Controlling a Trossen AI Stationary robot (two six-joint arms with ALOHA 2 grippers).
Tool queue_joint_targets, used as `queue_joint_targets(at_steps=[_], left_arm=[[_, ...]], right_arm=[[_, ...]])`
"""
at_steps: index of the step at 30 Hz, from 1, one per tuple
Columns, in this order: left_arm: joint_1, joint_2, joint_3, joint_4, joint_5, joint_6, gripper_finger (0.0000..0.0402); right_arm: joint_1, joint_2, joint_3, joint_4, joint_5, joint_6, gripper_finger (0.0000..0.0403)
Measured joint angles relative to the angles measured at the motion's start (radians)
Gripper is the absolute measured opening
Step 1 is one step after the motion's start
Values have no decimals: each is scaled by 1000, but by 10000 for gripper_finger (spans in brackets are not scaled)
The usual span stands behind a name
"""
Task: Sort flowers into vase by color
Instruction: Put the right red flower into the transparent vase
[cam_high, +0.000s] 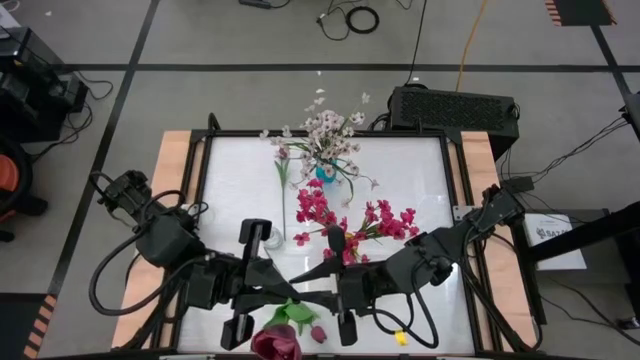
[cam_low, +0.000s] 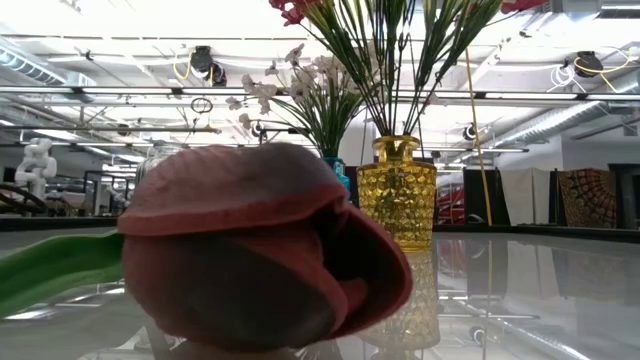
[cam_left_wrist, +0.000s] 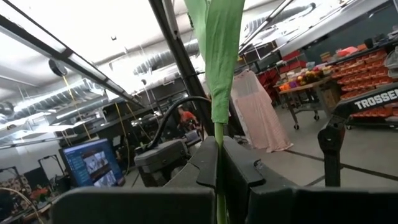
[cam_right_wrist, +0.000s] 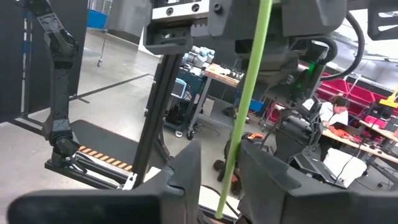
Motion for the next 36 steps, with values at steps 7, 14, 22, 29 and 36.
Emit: queue_joint_targets(at_steps=[7,14,22,29,36], left_arm=[[0,0,0,-21,2,-26,8],[0,1,0,-41,1,-26,11],[0,1,0,-54,1,-32,14],[-2,-1,0,-77,-36,-45,15],[-24,-6,0,-172,-207,-51,41]], right_arm=[[0,1,0,10,1,1,113],[2,1,0,7,-50,7,94],[1,1,0,17,-47,7,18],[3,-1,0,-10,31,36,3],[5,-3,-2,-85,78,103,1]])
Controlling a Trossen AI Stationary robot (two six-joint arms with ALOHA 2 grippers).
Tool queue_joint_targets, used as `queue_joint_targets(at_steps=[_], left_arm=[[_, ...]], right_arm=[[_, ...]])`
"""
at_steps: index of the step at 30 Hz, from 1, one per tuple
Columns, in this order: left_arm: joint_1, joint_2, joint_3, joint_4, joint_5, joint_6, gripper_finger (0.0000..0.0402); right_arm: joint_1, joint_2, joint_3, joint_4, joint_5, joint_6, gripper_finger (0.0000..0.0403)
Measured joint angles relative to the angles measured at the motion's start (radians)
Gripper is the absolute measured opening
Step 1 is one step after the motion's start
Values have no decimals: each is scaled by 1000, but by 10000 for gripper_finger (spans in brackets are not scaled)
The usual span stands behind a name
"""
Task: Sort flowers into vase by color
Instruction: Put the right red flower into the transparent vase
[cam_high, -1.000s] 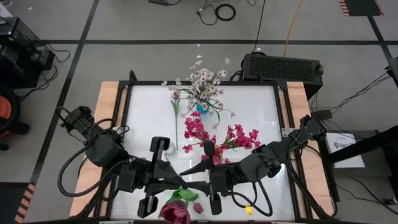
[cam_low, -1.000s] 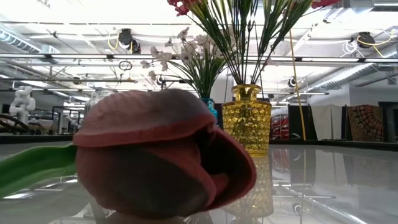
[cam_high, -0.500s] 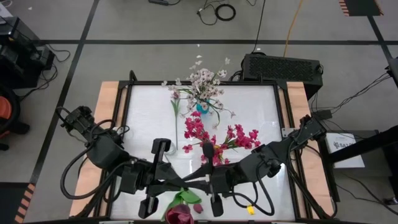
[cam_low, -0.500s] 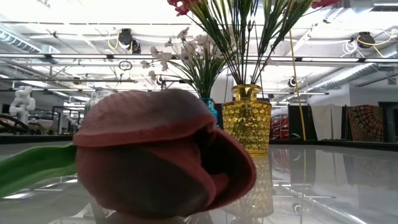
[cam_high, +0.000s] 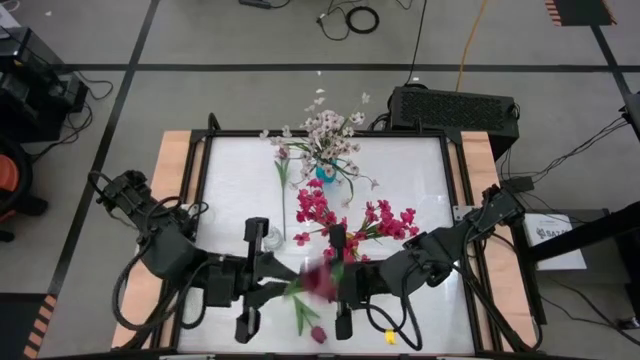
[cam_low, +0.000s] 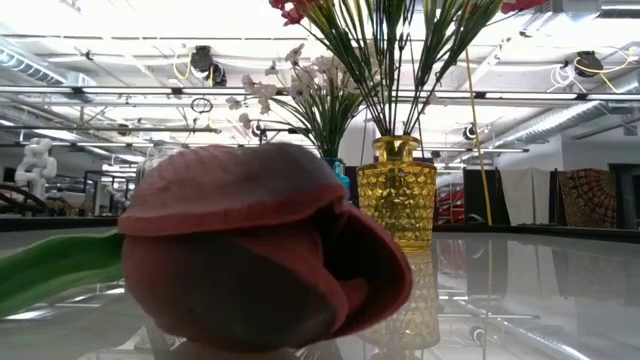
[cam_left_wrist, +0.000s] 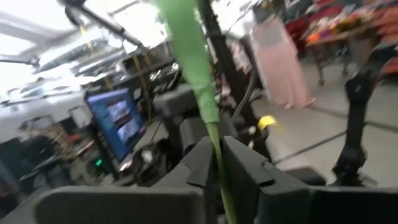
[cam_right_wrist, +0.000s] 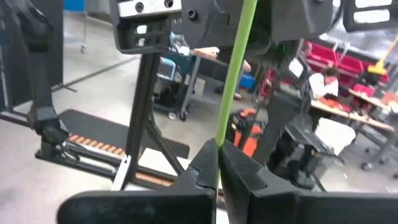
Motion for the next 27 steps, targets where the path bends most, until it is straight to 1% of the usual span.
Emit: queue_joint_targets(at_steps=[6,9,13,17,22,27], left_arm=[[-15,0,0,-75,-122,-1,112],[-29,0,0,-111,-205,-1,133],[-49,0,0,-147,-267,-9,138],[-66,-10,0,-156,-295,-42,139],[-88,-36,0,-161,-306,-53,139],[-101,-56,0,-207,-307,-87,136]], right_arm=[[-10,-2,0,-90,8,90,1],[-13,-2,0,-122,12,114,1],[-13,-2,0,-134,33,116,0],[-13,-2,0,-143,34,116,0],[-13,-2,0,-146,35,123,0],[-13,-2,0,-150,35,123,0]])
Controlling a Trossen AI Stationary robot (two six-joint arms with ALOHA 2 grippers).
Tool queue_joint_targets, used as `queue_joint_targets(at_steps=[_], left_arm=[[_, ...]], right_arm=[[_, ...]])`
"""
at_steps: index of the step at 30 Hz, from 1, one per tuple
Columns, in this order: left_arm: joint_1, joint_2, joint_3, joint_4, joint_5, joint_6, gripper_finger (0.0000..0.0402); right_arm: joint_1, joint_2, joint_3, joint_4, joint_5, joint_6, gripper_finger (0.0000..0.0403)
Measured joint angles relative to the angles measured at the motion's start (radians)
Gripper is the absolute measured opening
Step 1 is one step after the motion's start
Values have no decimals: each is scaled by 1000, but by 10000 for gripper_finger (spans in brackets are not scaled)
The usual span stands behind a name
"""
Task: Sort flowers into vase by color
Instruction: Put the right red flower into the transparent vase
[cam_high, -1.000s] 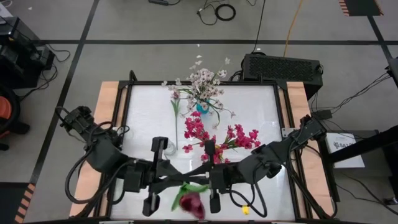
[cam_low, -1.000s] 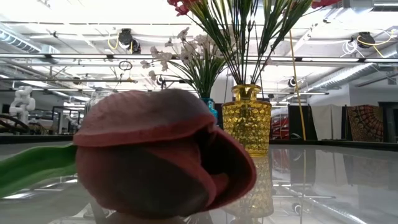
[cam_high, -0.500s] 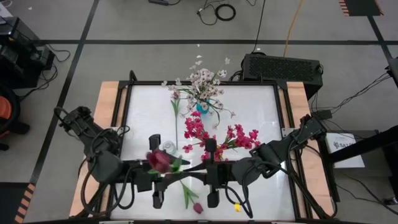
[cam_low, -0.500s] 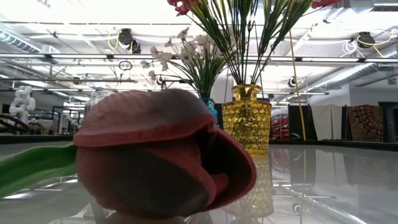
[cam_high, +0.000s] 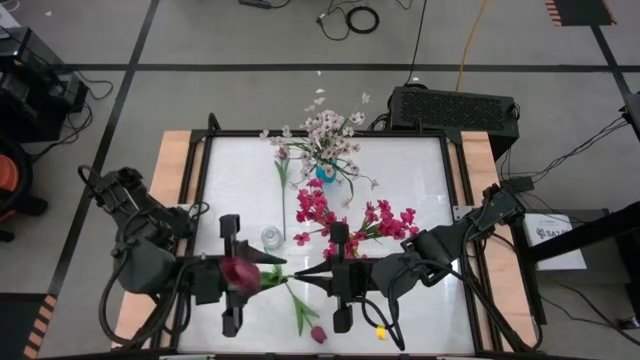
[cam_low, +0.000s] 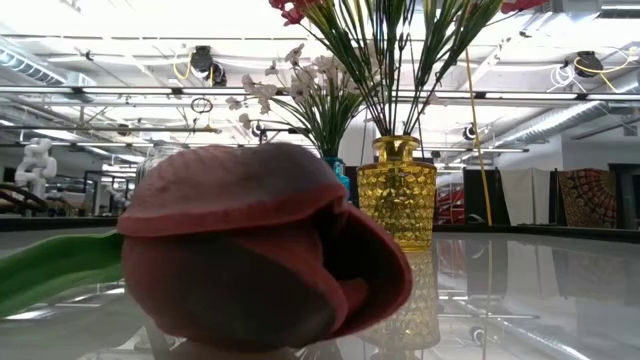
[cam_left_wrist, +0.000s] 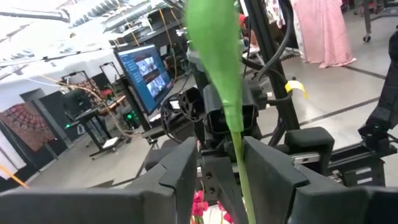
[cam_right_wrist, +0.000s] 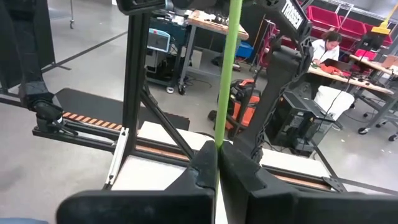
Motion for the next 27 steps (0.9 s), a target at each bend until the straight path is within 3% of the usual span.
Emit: queue_joint_targets(at_steps=[9,20,27], left_arm=[[1,0,0,-19,10,-19,86],[1,0,0,-24,14,-40,71],[-10,-5,0,-38,16,-42,9]], right_arm=[[-19,0,1,-32,0,32,0],[-27,0,1,-48,0,42,0],[-27,0,1,-44,1,52,2]])
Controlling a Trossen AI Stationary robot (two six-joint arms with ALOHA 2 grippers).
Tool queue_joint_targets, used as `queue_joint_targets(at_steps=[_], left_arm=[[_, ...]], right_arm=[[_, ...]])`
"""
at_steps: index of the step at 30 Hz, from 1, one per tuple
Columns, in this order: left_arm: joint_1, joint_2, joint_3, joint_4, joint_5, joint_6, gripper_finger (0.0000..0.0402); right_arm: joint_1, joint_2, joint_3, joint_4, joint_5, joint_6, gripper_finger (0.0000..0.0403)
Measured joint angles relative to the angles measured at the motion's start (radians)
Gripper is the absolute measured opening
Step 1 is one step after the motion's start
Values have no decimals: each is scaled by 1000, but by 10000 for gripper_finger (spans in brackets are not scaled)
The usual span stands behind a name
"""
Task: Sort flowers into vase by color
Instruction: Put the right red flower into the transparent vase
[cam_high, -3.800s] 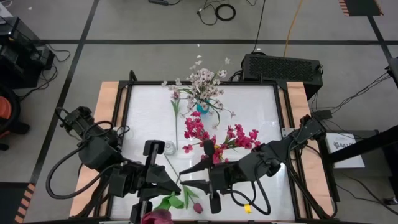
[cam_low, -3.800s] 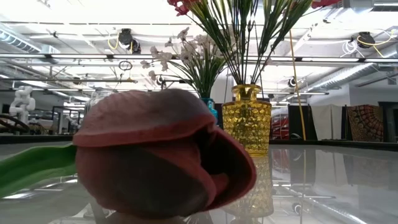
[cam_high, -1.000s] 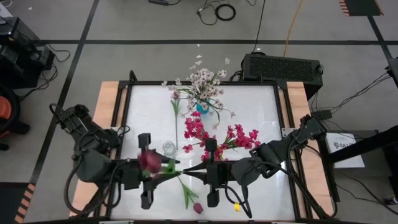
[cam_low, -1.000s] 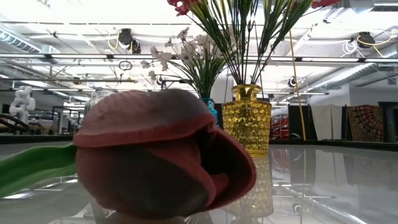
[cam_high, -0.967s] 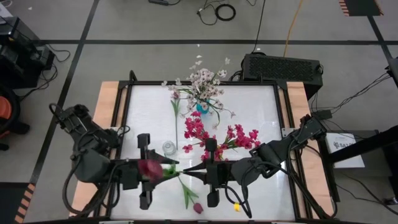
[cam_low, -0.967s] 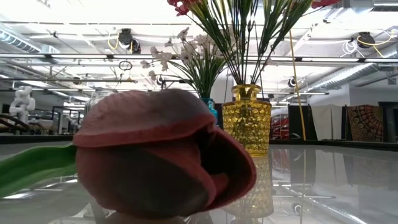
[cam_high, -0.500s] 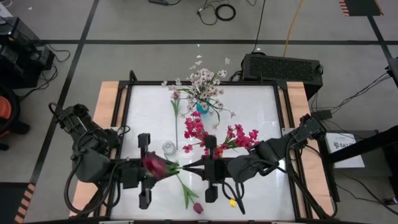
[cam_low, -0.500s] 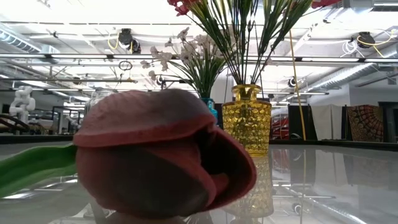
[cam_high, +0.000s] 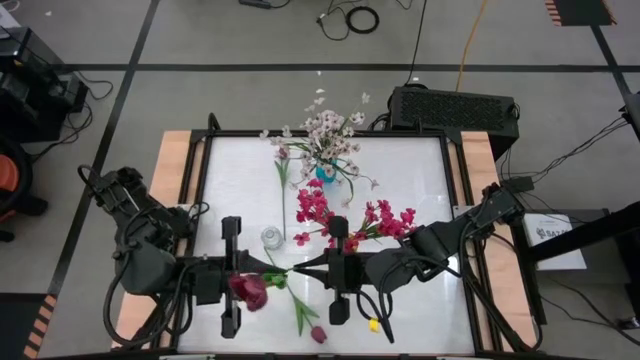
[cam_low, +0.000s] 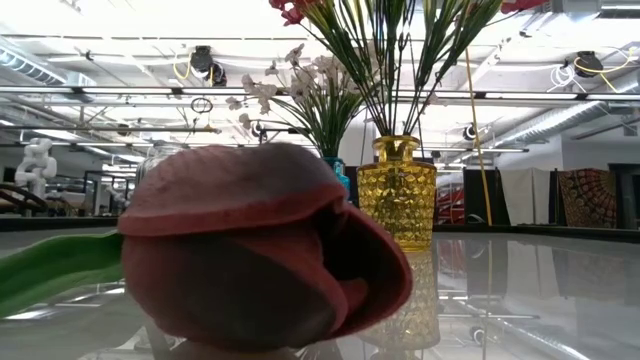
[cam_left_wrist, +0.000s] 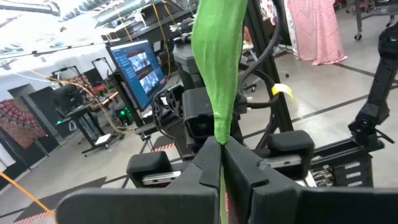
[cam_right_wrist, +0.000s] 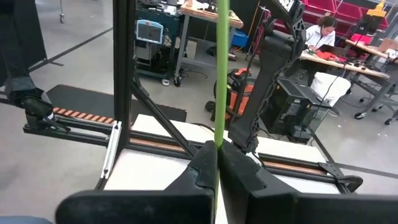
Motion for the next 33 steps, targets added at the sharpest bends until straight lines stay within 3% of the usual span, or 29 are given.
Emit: queue_joint_targets(at_steps=[5,10,15,20,25,29,33], left_arm=[[-2,-33,0,-53,1,-7,7],[25,-118,0,-144,50,-113,4],[56,-186,0,-284,80,-244,3],[85,-204,-1,-449,71,-379,2],[100,-234,-123,-476,-74,-450,2],[149,-286,-301,-403,-83,-500,1],[190,-374,-506,-208,-59,-493,1]], right_arm=[[14,-14,1,-52,-24,23,56],[64,-93,0,-166,72,73,135],[149,-177,2,-344,204,164,178],[238,-207,2,-537,334,286,182],[318,-186,1,-702,456,452,172],[390,-175,-1,-807,573,564,164],[451,-177,-1,-908,668,650,155]])
